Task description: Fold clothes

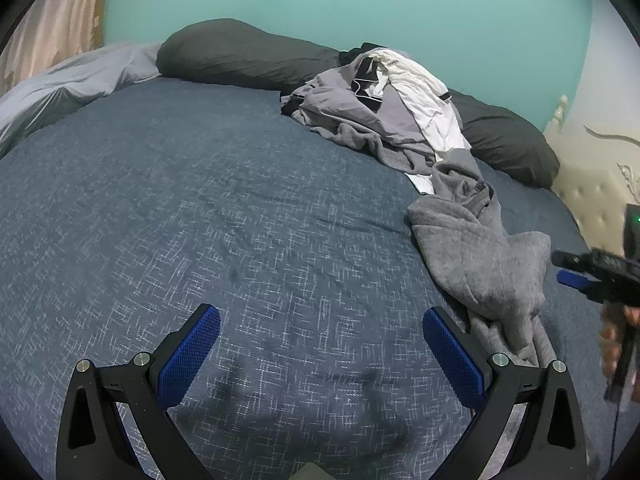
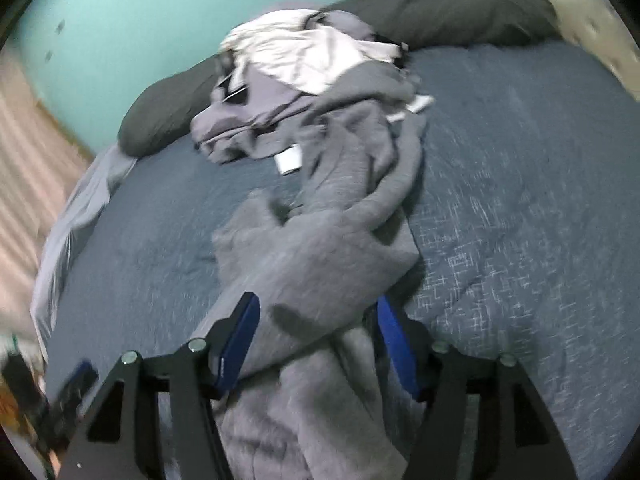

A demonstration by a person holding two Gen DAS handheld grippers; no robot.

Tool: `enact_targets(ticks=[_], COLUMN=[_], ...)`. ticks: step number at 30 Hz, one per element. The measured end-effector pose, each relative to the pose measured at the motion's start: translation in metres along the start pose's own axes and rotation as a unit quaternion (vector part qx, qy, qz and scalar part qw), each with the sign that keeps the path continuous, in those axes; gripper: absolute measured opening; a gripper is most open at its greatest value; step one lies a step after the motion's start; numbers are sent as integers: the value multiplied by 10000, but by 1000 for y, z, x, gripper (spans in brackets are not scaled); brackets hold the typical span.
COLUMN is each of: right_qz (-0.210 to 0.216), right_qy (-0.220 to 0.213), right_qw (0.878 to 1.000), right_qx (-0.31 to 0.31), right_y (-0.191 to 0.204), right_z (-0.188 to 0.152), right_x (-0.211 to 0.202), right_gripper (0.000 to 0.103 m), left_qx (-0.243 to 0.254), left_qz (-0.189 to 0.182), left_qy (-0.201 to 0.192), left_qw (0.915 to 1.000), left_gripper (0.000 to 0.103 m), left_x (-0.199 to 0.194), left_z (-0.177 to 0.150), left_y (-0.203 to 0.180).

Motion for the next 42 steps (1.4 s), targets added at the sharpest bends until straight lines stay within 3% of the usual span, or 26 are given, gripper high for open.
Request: enact_targets(ticks=[2, 4, 5, 7, 8, 12, 16, 20, 24, 29, 32, 35, 39, 42], right_qz=[121, 204, 246, 329, 371, 603, 1363, 1957, 2174, 1999, 1848, 1614, 1228, 909], right_qy=[44, -112, -190, -346, -423, -713, -744, -343, 357, 936, 825, 538, 184, 222], right_qw=[9998, 9997, 9995, 9985, 9978, 9933, 9833, 9711, 9659, 9662, 9688, 9744, 9853, 9907], right_qx=[154, -15, -100, -269, -354, -679, -947, -1326, -1361, -1331, -1433, -1468, -1169, -990], right_y=[2, 16, 23, 37, 44, 73, 117, 168, 186, 172, 155, 128, 95, 78], right_z=[1, 0, -1, -2, -2, -4, -9, -31, -57, -87, -88, -76, -56, -47], right_x=[7, 2, -1, -7, -10, -22, -43, -42, -14, 9, -3, -17, -27, -17], right_gripper=[63, 45, 23, 7, 6, 5, 5, 5, 5, 9, 14, 25, 31, 32], left_qx=[4, 18, 16, -2, -18, -92, -198, -340, -445, -455, -415, -397, -356, -300], left_qz=[-12, -13, -9, 3, 8, 53, 114, 249, 325, 298, 233, 135, 92, 85], left_qy=[12, 34, 41, 43, 31, -47, -113, -205, -239, -214, -195, -157, -98, -69], left_qw=[10000, 10000, 10000, 10000, 10000, 9999, 9997, 9989, 9982, 9983, 9987, 9990, 9993, 9995], left_gripper=[103, 103, 103, 103, 103, 103, 103, 103, 103, 103, 103, 103, 103, 103], left_x=[1, 3, 3, 3, 2, -2, -6, -11, -13, -11, -10, -8, -4, -3], left_z=[0, -1, -2, -2, -1, 2, 6, 10, 11, 11, 11, 10, 7, 5], left_y=[-1, -1, 0, 3, 4, 11, 20, 35, 45, 45, 41, 36, 30, 27])
Point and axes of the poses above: each gripper's, at about its wrist camera, not at the fingertips, and x roughly the way its jaws point, y to its left, z to its top, the point moved 5 cm from there along x, roughly the way its jaws point, and after that the axes turned 11 degrees about -z, right-handed, at the moved point
